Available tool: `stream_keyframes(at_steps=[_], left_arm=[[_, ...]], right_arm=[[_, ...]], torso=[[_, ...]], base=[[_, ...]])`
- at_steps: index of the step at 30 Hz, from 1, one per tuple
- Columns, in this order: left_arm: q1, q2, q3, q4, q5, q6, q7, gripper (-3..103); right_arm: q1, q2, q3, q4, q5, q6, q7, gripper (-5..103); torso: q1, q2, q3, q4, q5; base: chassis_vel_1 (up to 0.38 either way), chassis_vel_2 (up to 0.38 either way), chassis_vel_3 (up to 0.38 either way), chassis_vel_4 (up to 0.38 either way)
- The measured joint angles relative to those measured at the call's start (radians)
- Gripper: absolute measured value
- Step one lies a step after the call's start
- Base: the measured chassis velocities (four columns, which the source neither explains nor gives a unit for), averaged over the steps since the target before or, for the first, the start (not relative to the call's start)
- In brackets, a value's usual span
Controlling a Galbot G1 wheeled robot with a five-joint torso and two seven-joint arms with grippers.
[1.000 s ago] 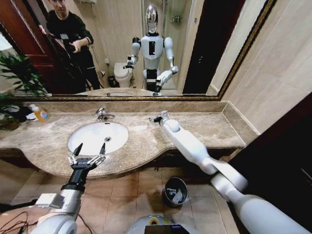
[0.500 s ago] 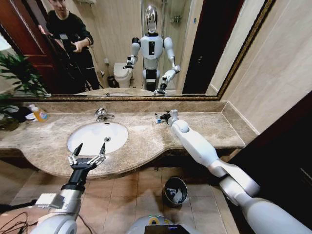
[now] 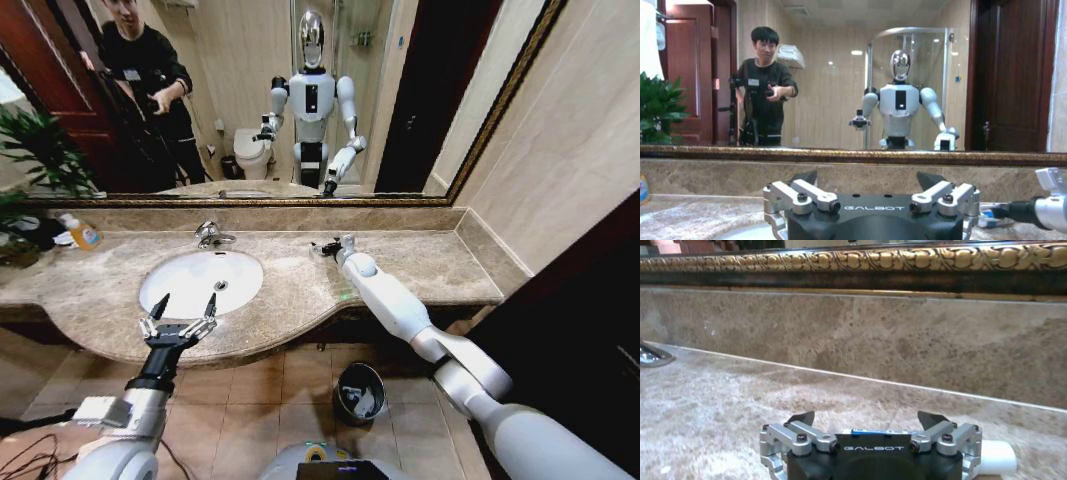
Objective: Pick up the trash from the sink and place it in the trash bin.
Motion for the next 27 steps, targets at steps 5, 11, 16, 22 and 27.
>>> stream_keyframes(at_steps=[5, 11, 16, 22, 27], left_arm=[[0.0, 0.0, 0.0, 0.0, 0.0, 0.0, 0.0, 100], [0.0, 0.0, 0.0, 0.0, 0.0, 0.0, 0.0, 100], [0.0, 0.0, 0.0, 0.0, 0.0, 0.0, 0.0, 100], [0.0, 0.0, 0.0, 0.0, 0.0, 0.0, 0.0, 100], [0.0, 0.0, 0.0, 0.0, 0.0, 0.0, 0.0, 100]], right_arm=[[-0.077, -0.07, 0.033, 0.135, -0.026, 0.0, 0.044, 100], [-0.165, -0.148, 0.094, 0.308, -0.032, -0.003, 0.049, 100], [-0.21, -0.184, 0.129, 0.392, -0.026, -0.001, 0.054, 100], [-0.273, -0.229, 0.188, 0.45, -0.011, -0.032, 0.1, 100], [-0.387, -0.323, 0.327, 0.473, -0.04, -0.014, -0.2, 100]], torso=[[0.0, 0.0, 0.0, 0.0, 0.0006], [0.0, 0.0, 0.0, -0.0008, 0.0003], [0.0, 0.0, 0.0, -0.0003, 0.0003], [0.0, 0.0, 0.0, -0.0002, 0.0003], [0.0, 0.0, 0.0, -0.0002, 0.0007]], base=[[0.0, 0.0, 0.0, 0.0], [0.0, 0.0, 0.0, 0.0], [0.0, 0.0, 0.0, 0.0], [0.0, 0.0, 0.0, 0.0], [0.0, 0.0, 0.0, 0.0]])
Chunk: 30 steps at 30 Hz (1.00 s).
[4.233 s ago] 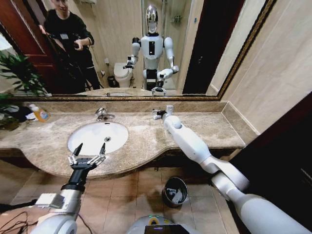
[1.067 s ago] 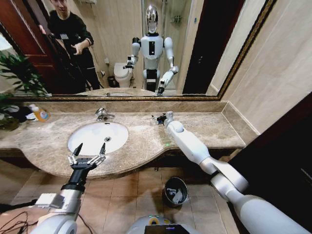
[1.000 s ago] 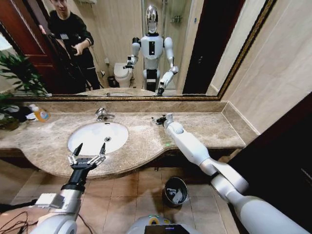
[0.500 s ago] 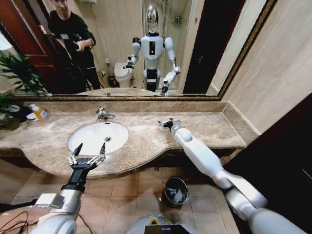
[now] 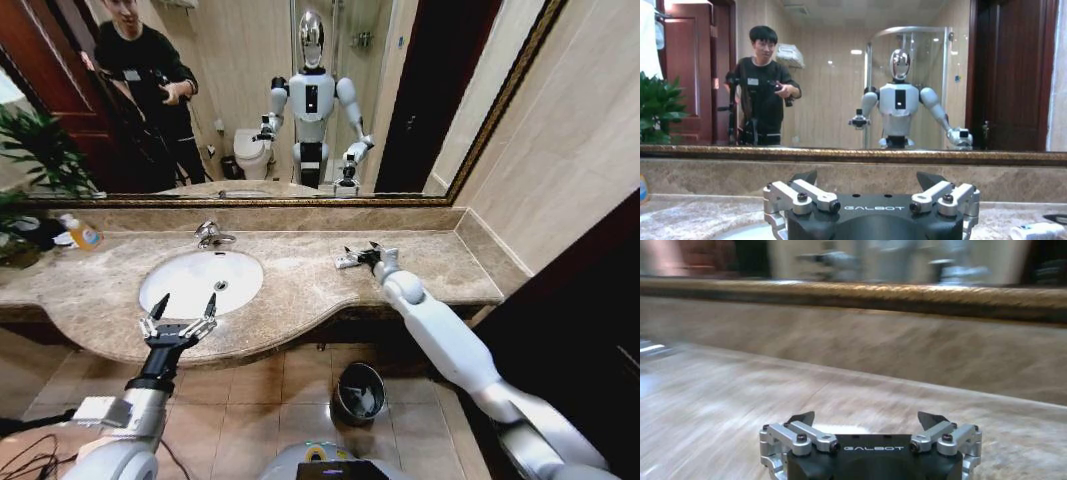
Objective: Pick up the trash from the sink and place it in the trash bin.
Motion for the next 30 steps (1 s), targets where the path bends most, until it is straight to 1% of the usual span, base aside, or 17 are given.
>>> stream_keyframes(at_steps=[1, 2, 3, 5, 6, 7, 10, 12, 15, 16, 18, 19, 20, 23, 25, 29, 30], left_arm=[[0.0, 0.0, 0.0, 0.0, 0.0, 0.0, 0.0, 100], [0.0, 0.0, 0.0, 0.0, 0.0, 0.0, 0.0, 100], [0.0, 0.0, 0.0, 0.0, 0.0, 0.0, 0.0, 100], [0.0, 0.0, 0.0, 0.0, 0.0, 0.0, 0.0, 100], [0.0, 0.0, 0.0, 0.0, 0.0, 0.0, 0.0, 100], [0.0, 0.0, 0.0, 0.0, 0.0, 0.0, 0.0, 100], [0.0, 0.0, 0.0, 0.0, 0.0, 0.0, 0.0, 100], [0.0, 0.0, 0.0, 0.0, 0.0, 0.0, 0.0, 100], [0.0, 0.0, 0.0, 0.0, 0.0, 0.0, 0.0, 100], [0.0, 0.0, 0.0, 0.0, 0.0, 0.0, 0.0, 100], [0.0, 0.0, 0.0, 0.0, 0.0, 0.0, 0.0, 100], [0.0, 0.0, 0.0, 0.0, 0.0, 0.0, -0.001, 100], [0.0, 0.0, 0.0, 0.0, 0.0, 0.0, -0.001, 100], [0.0, 0.0, 0.0, 0.0, 0.0, 0.0, 0.0, 100], [0.0, 0.0, 0.0, 0.0, 0.0, 0.0, 0.0, 100], [0.0, 0.0, 0.0, 0.0, 0.0, 0.0, 0.0, 100], [0.0, 0.0, 0.0, 0.0, 0.0, 0.0, 0.0, 100]], right_arm=[[-0.02, -0.031, 0.034, -0.024, -0.027, 0.061, -0.143, 100], [-0.028, -0.05, 0.051, -0.042, -0.044, 0.103, -0.227, 100], [-0.028, -0.05, 0.051, -0.042, -0.044, 0.103, -0.227, 100], [-0.035, -0.081, 0.068, -0.095, -0.046, 0.216, -0.396, 100], [-0.035, -0.081, 0.068, -0.095, -0.046, 0.216, -0.396, 100], [-0.028, -0.082, 0.066, -0.109, -0.044, 0.238, -0.424, 100], [0.029, -0.068, 0.041, -0.142, -0.054, 0.25, -0.476, 100], [0.057, -0.059, 0.027, -0.158, -0.059, 0.25, -0.494, 100], [0.146, -0.031, -0.012, -0.218, -0.103, 0.227, -0.584, 100], [0.146, -0.031, -0.012, -0.218, -0.103, 0.227, -0.584, 100], [0.208, -0.01, -0.03, -0.272, -0.167, 0.215, -0.689, 100], [0.258, 0.005, -0.044, -0.327, -0.212, 0.228, -0.775, 100], [0.258, 0.005, -0.044, -0.327, -0.212, 0.228, -0.775, 100], [0.364, 0.036, -0.082, -0.427, -0.346, 0.298, -0.876, 100], [0.387, 0.042, -0.091, -0.444, -0.376, 0.308, -0.887, 100], [0.462, 0.07, -0.117, -0.514, -0.532, 0.348, -0.952, 100], [0.462, 0.07, -0.117, -0.514, -0.532, 0.348, -0.952, 100]], torso=[[0.0, 0.0, 0.0, -0.0002, -0.0001], [0.0, 0.0, 0.0, -0.0004, -0.0003], [0.0, 0.0, 0.0, -0.0004, -0.0003], [0.0, 0.0, 0.0, -0.0006, 0.0], [0.0, 0.0, 0.0, -0.0006, 0.0], [0.0, 0.0, 0.0, -0.0006, 0.0003], [0.0, 0.0, 0.0, 0.0, -0.0007], [0.0, 0.0, 0.0, 0.0001, -0.0003], [0.0, 0.0, 0.0, 0.0004, -0.0009], [0.0, 0.0, 0.0, 0.0004, -0.0009], [0.0, 0.0, 0.0, 0.0001, -0.0003], [0.0, 0.0, 0.0, 0.0, -0.0008], [0.0, 0.0, 0.0, 0.0, -0.0008], [0.0, 0.0, 0.0, 0.0001, -0.0006], [0.0, 0.0, 0.0, 0.0002, -0.0009], [0.0, 0.0, 0.0, 0.0002, -0.0007], [0.0, 0.0, 0.0, 0.0002, -0.0007]], base=[[0.0, 0.0, 0.0, 0.0], [0.0, 0.0, 0.0, 0.0], [0.0, 0.0, 0.0, 0.0], [0.0, 0.0, 0.0, 0.0], [0.0, 0.0, 0.0, 0.0], [0.0, 0.0, 0.0, 0.0], [0.0, 0.0, 0.0, 0.0], [0.0, 0.0, 0.0, 0.0], [0.0, 0.0, 0.0, 0.0], [0.0, 0.0, 0.0, 0.0], [0.0, 0.0, 0.0, 0.0], [0.0, 0.0, 0.0, 0.0], [0.0, 0.0, 0.0, 0.0], [0.0, 0.0, 0.0, 0.0], [0.0, 0.0, 0.0, 0.0], [0.0, 0.0, 0.0, 0.0], [0.0, 0.0, 0.0, 0.0]])
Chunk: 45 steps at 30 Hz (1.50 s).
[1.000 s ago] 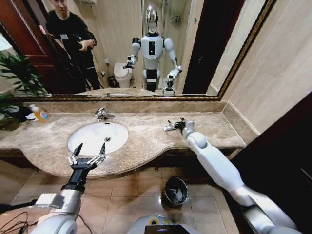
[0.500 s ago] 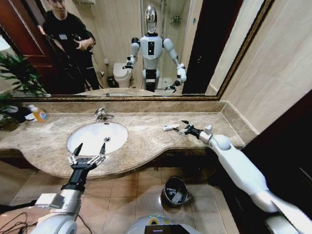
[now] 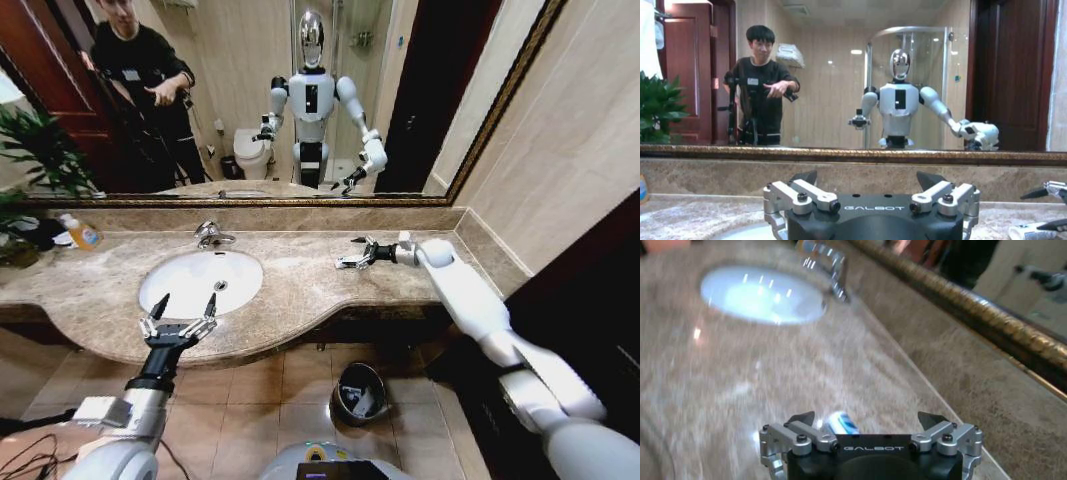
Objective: Pick up the trash from the sink and place it in the trash bin.
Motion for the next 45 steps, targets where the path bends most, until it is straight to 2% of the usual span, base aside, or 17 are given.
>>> stream_keyframes(at_steps=[2, 9, 12, 13, 15, 17, 18, 22, 25, 27, 28, 30, 33, 37, 39, 41, 45], left_arm=[[0.0, 0.0, 0.0, 0.0, 0.0, 0.0, 0.0, 100], [0.0, 0.0, 0.0, 0.0, 0.0, 0.0, 0.0, 100], [0.0, 0.0, 0.0, 0.0, 0.0, 0.0, 0.0, 100], [0.0, 0.0, 0.0, 0.0, 0.0, 0.0, 0.0, 100], [0.0, 0.0, 0.0, 0.0, 0.0, 0.0, 0.0, 100], [0.0, 0.0, 0.0, 0.0, 0.0, 0.0, 0.0, 100], [0.0, 0.0, 0.0, 0.0, 0.0, 0.0, 0.0, 100], [0.0, 0.0, 0.0, 0.0, 0.0, 0.0, 0.0, 100], [0.0, 0.0, 0.0, 0.0, 0.0, 0.0, 0.0, 100], [0.0, 0.0, 0.0, 0.0, 0.0, 0.0, 0.0, 100], [0.0, 0.0, 0.0, 0.0, 0.0, 0.0, 0.0, 100], [0.0, 0.0, 0.0, 0.0, 0.0, 0.0, 0.0, 100], [0.0, 0.0, 0.0, 0.0, 0.0, 0.0, 0.0, 100], [0.0, 0.0, 0.0, 0.0, 0.0, 0.0, 0.0, 100], [0.0, 0.0, 0.0, 0.0, 0.0, 0.0, 0.0, 100], [0.0, 0.0, 0.0, 0.0, 0.0, 0.0, 0.0, 100], [0.0, 0.0, 0.0, 0.0, 0.0, 0.0, 0.0, 100]], right_arm=[[0.017, 0.004, -0.018, -0.023, -0.059, 0.012, -0.021, 100], [0.036, 0.018, -0.052, -0.049, -0.083, 0.025, 0.001, 103], [0.043, 0.02, -0.066, -0.059, -0.084, 0.029, 0.018, 100], [0.046, 0.02, -0.072, -0.063, -0.085, 0.029, 0.03, 90], [0.049, 0.02, -0.078, -0.065, -0.085, 0.025, 0.038, 90], [0.054, 0.019, -0.084, -0.072, -0.085, 0.005, 0.043, 79], [0.054, 0.019, -0.084, -0.072, -0.085, 0.005, 0.043, 79], [0.06, 0.019, -0.084, -0.088, -0.096, -0.001, 0.041, 57], [0.06, 0.02, -0.084, -0.091, -0.097, -0.002, 0.04, 51], [0.06, 0.021, -0.085, -0.092, -0.096, -0.002, 0.04, 41], [0.06, 0.021, -0.085, -0.092, -0.096, -0.002, 0.04, 41], [0.06, 0.022, -0.088, -0.09, -0.092, -0.008, 0.04, 31], [0.059, 0.022, -0.089, -0.088, -0.084, -0.011, 0.044, 27], [0.033, 0.008, -0.097, -0.045, -0.034, -0.041, 0.117, 18], [-0.005, -0.02, -0.099, 0.043, 0.058, -0.12, 0.21, 13], [-0.015, -0.028, -0.095, 0.066, 0.086, -0.138, 0.225, 13], [-0.081, -0.115, -0.046, 0.225, 0.238, -0.206, 0.322, 12]], torso=[[0.0, 0.0, 0.0, -0.0003, 0.0002], [0.0, 0.0, 0.0, -0.0002, 0.0], [0.0, 0.0, 0.0, -0.0002, 0.0001], [0.0, 0.0, 0.0, -0.0002, 0.0001], [0.0, 0.0, 0.0, -0.0003, 0.0001], [0.0, 0.0, 0.0, -0.0002, 0.0001], [0.0, 0.0, 0.0, -0.0002, 0.0001], [0.0, 0.0, 0.0, -0.0003, 0.0001], [0.0, 0.0, 0.0, -0.0003, 0.0001], [0.0, 0.0, 0.0, -0.0003, 0.0001], [0.0, 0.0, 0.0, -0.0003, 0.0001], [0.0, 0.0, 0.0, -0.0003, 0.0001], [0.0, 0.0, 0.0, -0.0003, 0.0], [0.0, 0.0, 0.0, -0.0001, 0.0002], [0.0, 0.0, 0.0, -0.0002, 0.0004], [0.0, 0.0, 0.0, -0.0001, 0.0004], [0.0, 0.0, 0.0, 0.0001, 0.0001]], base=[[0.0, 0.0, 0.0, 0.0], [0.0, 0.0, 0.0, 0.0], [0.0, 0.0, 0.0, 0.0], [0.0, 0.0, 0.0, 0.0], [0.0, 0.0, 0.0, 0.0], [0.0, 0.0, 0.0, 0.0], [0.0, 0.0, 0.0, 0.0], [0.0, 0.0, 0.0, 0.0], [0.0, 0.0, 0.0, 0.0], [0.0, 0.0, 0.0, 0.0], [0.0, 0.0, 0.0, 0.0], [0.0, 0.0, 0.0, 0.0], [0.0, 0.0, 0.0, 0.0], [0.0, 0.0, 0.0, 0.0], [0.0, 0.0, 0.0, 0.0], [0.0, 0.0, 0.0, 0.0], [0.0, 0.0, 0.0, 0.0]])
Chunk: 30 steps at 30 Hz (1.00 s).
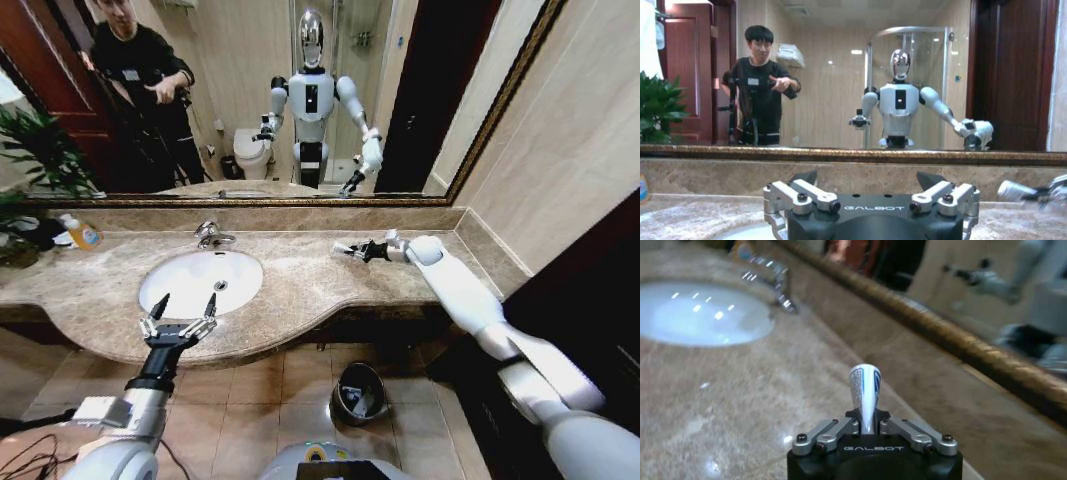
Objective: Pick up the trash from the sink and place it in the trash bin.
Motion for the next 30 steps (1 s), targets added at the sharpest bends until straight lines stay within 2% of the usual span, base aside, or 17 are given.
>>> stream_keyframes(at_steps=[1, 4, 5, 8, 12, 14, 16, 17, 18, 19, 20, 21, 23, 24, 26, 28, 30], left_arm=[[0.0, 0.0, 0.0, 0.0, 0.0, 0.0, 0.0, 100], [0.0, 0.0, 0.0, 0.0, 0.0, 0.0, 0.0, 100], [0.0, 0.0, 0.0, 0.0, 0.0, 0.0, 0.0, 100], [0.0, 0.0, 0.0, 0.0, 0.0, 0.0, 0.0, 100], [0.0, 0.0, 0.0, 0.0, 0.0, 0.0, 0.0, 100], [0.0, 0.0, 0.0, 0.0, 0.0, 0.0, 0.0, 100], [0.0, 0.0, 0.0, 0.0, 0.0, 0.0, 0.0, 100], [0.0, 0.0, 0.0, 0.0, 0.0, 0.0, 0.0, 100], [0.0, 0.0, 0.0, 0.0, 0.0, 0.0, 0.0, 100], [0.0, 0.0, 0.0, 0.0, 0.0, 0.0, 0.0, 100], [0.0, 0.0, 0.0, 0.0, 0.0, 0.0, 0.0, 100], [0.0, 0.0, 0.0, 0.0, 0.0, 0.0, 0.0, 100], [0.0, 0.0, 0.0, 0.0, 0.0, 0.0, 0.0, 100], [0.0, 0.0, 0.0, 0.0, 0.0, 0.0, 0.0, 100], [0.0, 0.0, 0.0, 0.0, 0.0, 0.0, 0.0, 100], [0.0, 0.0, 0.0, 0.0, 0.0, 0.0, 0.0, 100], [0.0, 0.0, 0.0, 0.0, 0.0, 0.0, 0.0, 100]], right_arm=[[0.0, 0.0, 0.0, 0.0, 0.0, 0.0, 0.0, 12], [-0.105, -0.118, 0.044, 0.158, 0.129, -0.037, 0.094, 12], [-0.105, -0.118, 0.044, 0.158, 0.129, -0.037, 0.094, 12], [-0.28, -0.231, 0.156, 0.359, 0.249, -0.081, 0.169, 12], [-0.372, -0.256, 0.214, 0.446, 0.276, -0.084, 0.18, 12], [-0.418, -0.263, 0.242, 0.495, 0.294, -0.092, 0.191, 12], [-0.436, -0.267, 0.253, 0.509, 0.302, -0.094, 0.194, 12], [-0.544, -0.291, 0.328, 0.575, 0.325, -0.106, 0.204, 12], [-0.605, -0.299, 0.378, 0.606, 0.329, -0.112, 0.201, 12], [-0.667, -0.302, 0.431, 0.633, 0.329, -0.114, 0.189, 12], [-0.667, -0.302, 0.431, 0.633, 0.329, -0.114, 0.189, 12], [-0.768, -0.301, 0.51, 0.672, 0.325, -0.113, 0.163, 12], [-0.795, -0.299, 0.528, 0.68, 0.323, -0.111, 0.156, 12], [-0.875, -0.288, 0.577, 0.702, 0.313, -0.101, 0.134, 12], [-1.009, -0.246, 0.648, 0.728, 0.275, -0.075, 0.095, 12], [-1.044, -0.222, 0.663, 0.729, 0.254, -0.061, 0.084, 12], [-1.105, -0.161, 0.683, 0.721, 0.201, -0.028, 0.057, 12]], torso=[[0.0, 0.0, 0.0, 0.0, 0.0], [0.0, 0.0, 0.0, -0.0003, 0.0003], [0.0, 0.0, 0.0, -0.0003, 0.0003], [0.0, 0.0, 0.0, -0.0009, 0.0004], [0.0, 0.0, 0.0, -0.0011, 0.0002], [0.0, 0.0, 0.0, 0.0008, 0.0008], [0.0, 0.0, 0.0, 0.0009, 0.0005], [0.0, 0.0, 0.0, 0.0003, -0.0006], [0.0, 0.0, 0.0, -0.0001, 0.0], [0.0, 0.0, 0.0, -0.0002, 0.0], [0.0, 0.0, 0.0, -0.0002, 0.0], [0.0, 0.0, 0.0, -0.0006, 0.0], [0.0, 0.0, 0.0, -0.0006, -0.0002], [0.0, 0.0, 0.0, -0.0005, -0.0001], [0.0, 0.0, 0.0, -0.0006, 0.0], [0.0, 0.0, 0.0, -0.0005, -0.0003], [0.0, 0.0, 0.0, -0.0003, 0.0002]], base=[[0.0, 0.0, 0.0, 0.0], [0.0, 0.0, 0.0, 0.0], [0.0, 0.0, 0.0, 0.0], [0.0, 0.0, 0.0, 0.0], [0.0, 0.0, 0.0, 0.0], [0.0, 0.0, 0.0, 0.0], [0.0, 0.0, 0.0, 0.0], [0.0, 0.0, 0.0, 0.0], [0.0, 0.0, 0.0, 0.0], [0.0, 0.0, 0.0, 0.0], [0.0, 0.0, 0.0, 0.0], [0.0, 0.0, 0.0, 0.0], [0.0, 0.0, 0.0, 0.0], [0.0, 0.0, 0.0, 0.0], [0.0, 0.0, 0.0, 0.0], [0.0, 0.0, 0.0, 0.0], [0.0, 0.0, 0.0, 0.0]])
